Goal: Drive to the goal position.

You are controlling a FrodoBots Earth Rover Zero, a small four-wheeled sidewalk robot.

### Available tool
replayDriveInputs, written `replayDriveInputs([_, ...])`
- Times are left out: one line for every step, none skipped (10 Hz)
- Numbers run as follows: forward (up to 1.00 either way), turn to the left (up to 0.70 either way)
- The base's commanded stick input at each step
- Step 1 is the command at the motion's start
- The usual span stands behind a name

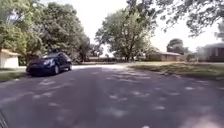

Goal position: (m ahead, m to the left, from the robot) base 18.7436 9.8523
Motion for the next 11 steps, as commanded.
replayDriveInputs([0.69, -0.05])
replayDriveInputs([0.69, 0.03])
replayDriveInputs([0.69, 0.03])
replayDriveInputs([0.69, -0.16])
replayDriveInputs([0.69, -0.32])
replayDriveInputs([0.69, -0.3])
replayDriveInputs([0.69, -0.02])
replayDriveInputs([0.69, 0.01])
replayDriveInputs([0.69, 0.03])
replayDriveInputs([0.69, 0.03])
replayDriveInputs([0.69, 0.03])
